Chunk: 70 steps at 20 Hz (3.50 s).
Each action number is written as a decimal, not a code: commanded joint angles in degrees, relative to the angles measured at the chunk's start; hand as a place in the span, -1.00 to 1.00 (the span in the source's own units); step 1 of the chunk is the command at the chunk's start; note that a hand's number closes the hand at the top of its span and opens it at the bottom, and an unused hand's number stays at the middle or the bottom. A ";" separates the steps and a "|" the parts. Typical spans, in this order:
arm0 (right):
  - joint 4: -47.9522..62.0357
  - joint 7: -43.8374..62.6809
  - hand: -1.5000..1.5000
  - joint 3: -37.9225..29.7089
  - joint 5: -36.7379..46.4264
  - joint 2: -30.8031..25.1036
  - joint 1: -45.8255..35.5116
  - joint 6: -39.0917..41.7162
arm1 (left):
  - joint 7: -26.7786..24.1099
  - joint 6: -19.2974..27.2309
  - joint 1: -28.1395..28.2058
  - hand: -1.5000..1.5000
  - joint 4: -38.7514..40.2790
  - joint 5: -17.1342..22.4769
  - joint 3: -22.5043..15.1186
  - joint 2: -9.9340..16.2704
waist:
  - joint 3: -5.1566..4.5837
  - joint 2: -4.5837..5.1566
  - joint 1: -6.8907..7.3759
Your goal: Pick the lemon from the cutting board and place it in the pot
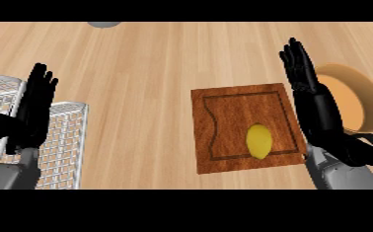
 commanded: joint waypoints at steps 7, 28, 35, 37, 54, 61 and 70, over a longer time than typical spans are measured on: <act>10.76 14.15 1.00 1.78 19.40 -11.73 8.34 -9.32 | 0.29 -14.91 7.34 0.00 2.56 -15.83 -2.90 -1.39 | -1.95 0.77 -6.08; -5.46 31.35 -1.00 7.41 33.35 7.23 15.37 -26.38 | 0.62 -35.52 11.00 0.00 2.33 -27.92 10.84 -18.84 | 0.19 -0.17 -5.34; -3.10 43.57 -1.00 10.53 32.80 8.44 14.55 -19.20 | -0.93 -34.85 10.25 0.00 2.81 -28.80 8.89 -20.12 | 0.41 0.35 -3.33; -2.73 46.35 -1.00 10.83 32.26 6.42 14.67 -15.62 | -0.23 -33.74 9.67 0.00 2.98 -29.48 8.13 -20.37 | 0.45 0.40 -3.65; -5.71 48.27 -1.00 10.31 33.42 3.28 17.78 -14.09 | 2.62 -31.41 8.56 0.00 2.50 -28.60 8.04 -19.61 | 0.88 -0.46 -4.61; -9.38 42.79 -1.00 10.28 27.14 8.06 17.92 -16.59 | 1.23 -32.78 9.97 0.00 3.65 -28.11 8.11 -19.84 | 0.95 -0.33 -4.52; -5.61 34.78 -1.00 8.02 19.89 11.58 20.20 -18.10 | 2.00 -32.11 9.26 0.00 3.12 -28.64 7.87 -20.41 | 1.07 0.09 -3.63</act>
